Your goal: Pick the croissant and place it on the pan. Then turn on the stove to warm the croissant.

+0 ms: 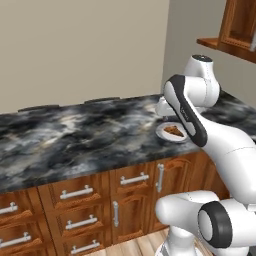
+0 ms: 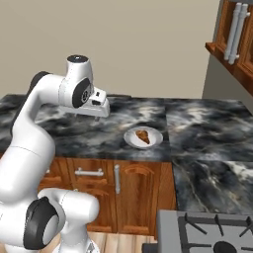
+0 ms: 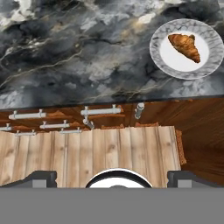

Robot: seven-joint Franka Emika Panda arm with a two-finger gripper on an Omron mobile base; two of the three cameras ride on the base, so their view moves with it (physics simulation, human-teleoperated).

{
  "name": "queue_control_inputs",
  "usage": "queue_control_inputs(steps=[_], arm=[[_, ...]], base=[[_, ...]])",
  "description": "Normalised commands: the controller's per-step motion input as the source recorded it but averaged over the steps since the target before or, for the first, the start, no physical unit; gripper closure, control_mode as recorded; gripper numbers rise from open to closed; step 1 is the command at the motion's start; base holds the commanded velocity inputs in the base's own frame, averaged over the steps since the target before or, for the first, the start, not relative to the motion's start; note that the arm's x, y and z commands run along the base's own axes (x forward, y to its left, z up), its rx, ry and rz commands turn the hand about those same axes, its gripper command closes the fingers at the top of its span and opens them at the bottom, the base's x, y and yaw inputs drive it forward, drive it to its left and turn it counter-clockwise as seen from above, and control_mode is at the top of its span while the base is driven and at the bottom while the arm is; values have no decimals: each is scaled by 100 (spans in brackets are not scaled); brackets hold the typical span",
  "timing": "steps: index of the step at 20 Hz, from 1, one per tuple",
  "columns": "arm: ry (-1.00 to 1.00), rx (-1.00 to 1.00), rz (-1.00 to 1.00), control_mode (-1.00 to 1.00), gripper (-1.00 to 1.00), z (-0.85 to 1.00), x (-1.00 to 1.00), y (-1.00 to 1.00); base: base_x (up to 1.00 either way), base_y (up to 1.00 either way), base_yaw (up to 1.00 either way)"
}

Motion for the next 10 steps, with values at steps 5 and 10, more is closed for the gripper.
queue_control_inputs(steps=[5, 10], arm=[[0, 0, 0, 100, -100, 0, 0, 0], [-7, 0, 0, -100, -100, 0, 15, 0]], base=[[38, 0, 0], [12, 0, 0]])
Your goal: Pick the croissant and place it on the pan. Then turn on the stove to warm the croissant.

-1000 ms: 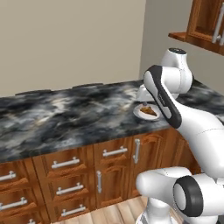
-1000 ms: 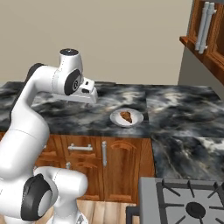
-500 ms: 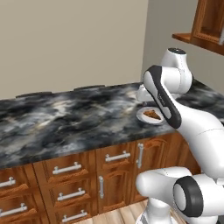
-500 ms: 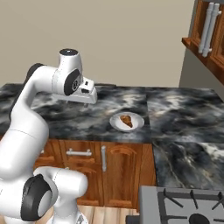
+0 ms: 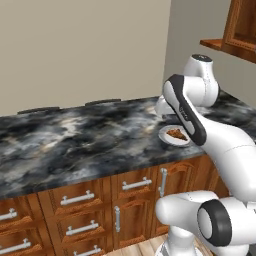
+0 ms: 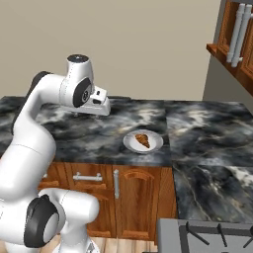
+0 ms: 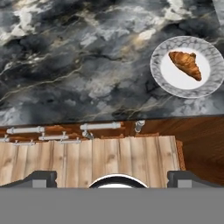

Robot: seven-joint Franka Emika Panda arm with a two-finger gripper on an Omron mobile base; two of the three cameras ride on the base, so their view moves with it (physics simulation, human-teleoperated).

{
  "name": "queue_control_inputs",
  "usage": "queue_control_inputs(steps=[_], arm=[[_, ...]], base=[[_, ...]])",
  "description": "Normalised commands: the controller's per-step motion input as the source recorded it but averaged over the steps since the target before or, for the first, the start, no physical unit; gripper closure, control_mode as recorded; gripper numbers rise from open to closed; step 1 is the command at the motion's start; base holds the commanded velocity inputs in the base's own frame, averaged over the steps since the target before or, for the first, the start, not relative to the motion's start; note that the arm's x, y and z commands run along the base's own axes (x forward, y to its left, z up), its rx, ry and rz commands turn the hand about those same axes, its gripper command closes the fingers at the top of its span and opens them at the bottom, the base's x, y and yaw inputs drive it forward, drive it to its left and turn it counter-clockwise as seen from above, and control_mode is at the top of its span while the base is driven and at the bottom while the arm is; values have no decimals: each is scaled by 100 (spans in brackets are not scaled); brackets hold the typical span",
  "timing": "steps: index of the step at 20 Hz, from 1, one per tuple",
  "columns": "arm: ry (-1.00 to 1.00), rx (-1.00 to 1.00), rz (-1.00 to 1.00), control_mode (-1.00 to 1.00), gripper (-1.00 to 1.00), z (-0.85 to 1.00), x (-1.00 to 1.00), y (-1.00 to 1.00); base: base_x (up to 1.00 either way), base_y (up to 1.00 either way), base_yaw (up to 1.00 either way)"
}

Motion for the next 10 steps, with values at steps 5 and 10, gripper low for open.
queue_control_inputs(steps=[5, 10], arm=[[-12, 1, -2, -100, -100, 0, 19, -11], [-6, 3, -3, -100, -100, 0, 18, -20]], base=[[0, 0, 0], [0, 0, 0]])
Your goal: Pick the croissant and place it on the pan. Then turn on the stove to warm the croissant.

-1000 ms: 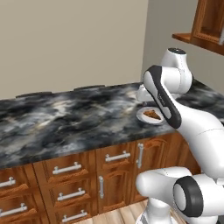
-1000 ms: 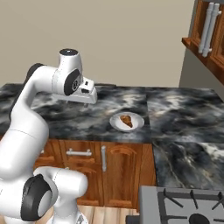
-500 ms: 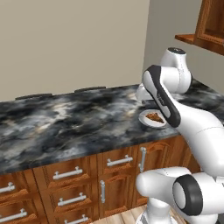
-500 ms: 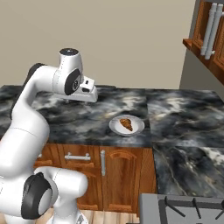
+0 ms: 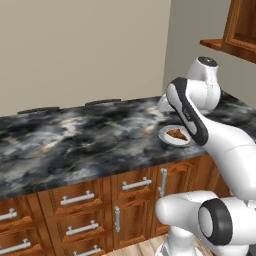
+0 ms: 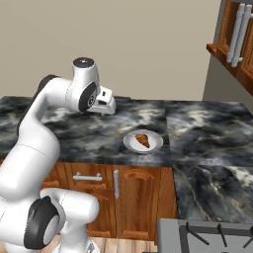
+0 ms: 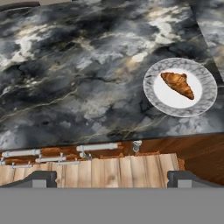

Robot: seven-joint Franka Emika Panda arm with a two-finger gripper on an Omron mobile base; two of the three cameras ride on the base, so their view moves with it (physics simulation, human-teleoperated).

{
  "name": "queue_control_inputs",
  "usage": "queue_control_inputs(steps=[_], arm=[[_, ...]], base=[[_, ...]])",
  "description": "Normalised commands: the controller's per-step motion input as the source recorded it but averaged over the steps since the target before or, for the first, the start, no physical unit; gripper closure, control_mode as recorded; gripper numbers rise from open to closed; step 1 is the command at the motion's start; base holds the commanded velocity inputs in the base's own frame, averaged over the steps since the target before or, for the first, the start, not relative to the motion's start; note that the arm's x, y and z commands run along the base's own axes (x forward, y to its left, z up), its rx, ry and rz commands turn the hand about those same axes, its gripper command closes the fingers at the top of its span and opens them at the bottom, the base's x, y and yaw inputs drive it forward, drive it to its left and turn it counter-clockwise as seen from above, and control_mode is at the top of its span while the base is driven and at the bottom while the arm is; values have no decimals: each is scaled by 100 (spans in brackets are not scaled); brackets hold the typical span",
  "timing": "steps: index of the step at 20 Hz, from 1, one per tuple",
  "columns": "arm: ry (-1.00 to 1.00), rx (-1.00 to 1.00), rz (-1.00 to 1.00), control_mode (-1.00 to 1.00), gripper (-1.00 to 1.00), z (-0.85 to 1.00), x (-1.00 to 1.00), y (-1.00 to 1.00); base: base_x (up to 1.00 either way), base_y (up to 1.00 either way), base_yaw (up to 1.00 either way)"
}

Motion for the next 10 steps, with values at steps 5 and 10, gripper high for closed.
queue_control_inputs(steps=[5, 10], arm=[[0, 6, 0, -100, -100, 0, 3, -36], [0, 6, 0, -100, -100, -7, 0, -47]], base=[[0, 0, 0], [0, 0, 0]])
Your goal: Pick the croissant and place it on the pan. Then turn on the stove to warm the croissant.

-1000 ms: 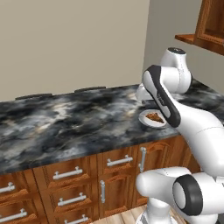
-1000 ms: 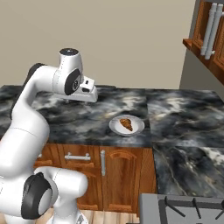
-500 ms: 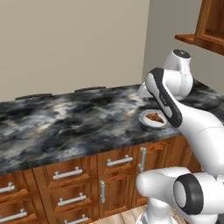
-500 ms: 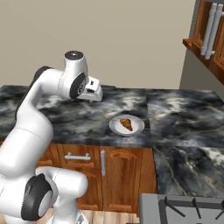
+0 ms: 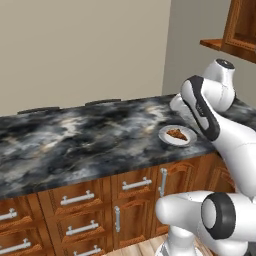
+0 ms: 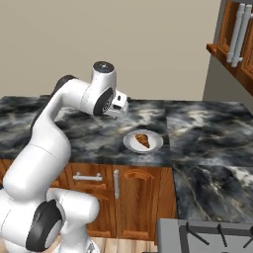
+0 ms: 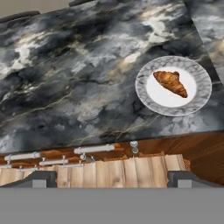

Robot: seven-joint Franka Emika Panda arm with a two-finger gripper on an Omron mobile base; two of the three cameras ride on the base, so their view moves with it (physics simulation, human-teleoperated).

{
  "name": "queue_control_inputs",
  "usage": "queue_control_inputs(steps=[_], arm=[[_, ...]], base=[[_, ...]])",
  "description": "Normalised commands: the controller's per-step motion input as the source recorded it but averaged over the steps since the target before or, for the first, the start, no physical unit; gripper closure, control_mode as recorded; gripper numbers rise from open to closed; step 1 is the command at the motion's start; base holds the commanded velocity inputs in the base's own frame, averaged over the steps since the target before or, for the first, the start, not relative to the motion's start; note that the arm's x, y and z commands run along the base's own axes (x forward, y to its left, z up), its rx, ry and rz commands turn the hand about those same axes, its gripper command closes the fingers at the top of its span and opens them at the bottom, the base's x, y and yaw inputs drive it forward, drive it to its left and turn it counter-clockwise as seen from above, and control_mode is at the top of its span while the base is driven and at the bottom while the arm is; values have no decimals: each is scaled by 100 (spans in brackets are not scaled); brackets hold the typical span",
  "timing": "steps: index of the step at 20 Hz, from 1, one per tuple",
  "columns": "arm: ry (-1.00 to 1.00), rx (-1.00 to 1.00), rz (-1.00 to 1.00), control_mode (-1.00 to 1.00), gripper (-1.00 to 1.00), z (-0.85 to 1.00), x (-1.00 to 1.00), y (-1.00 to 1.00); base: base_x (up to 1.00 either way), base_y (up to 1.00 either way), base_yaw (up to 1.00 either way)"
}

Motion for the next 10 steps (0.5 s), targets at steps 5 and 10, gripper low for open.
queue_control_inputs(steps=[5, 10], arm=[[4, 0, 0, -100, -100, -19, 0, -39], [11, 0, 0, -100, -100, -31, 8, -32]], base=[[0, 0, 0], [0, 0, 0]])
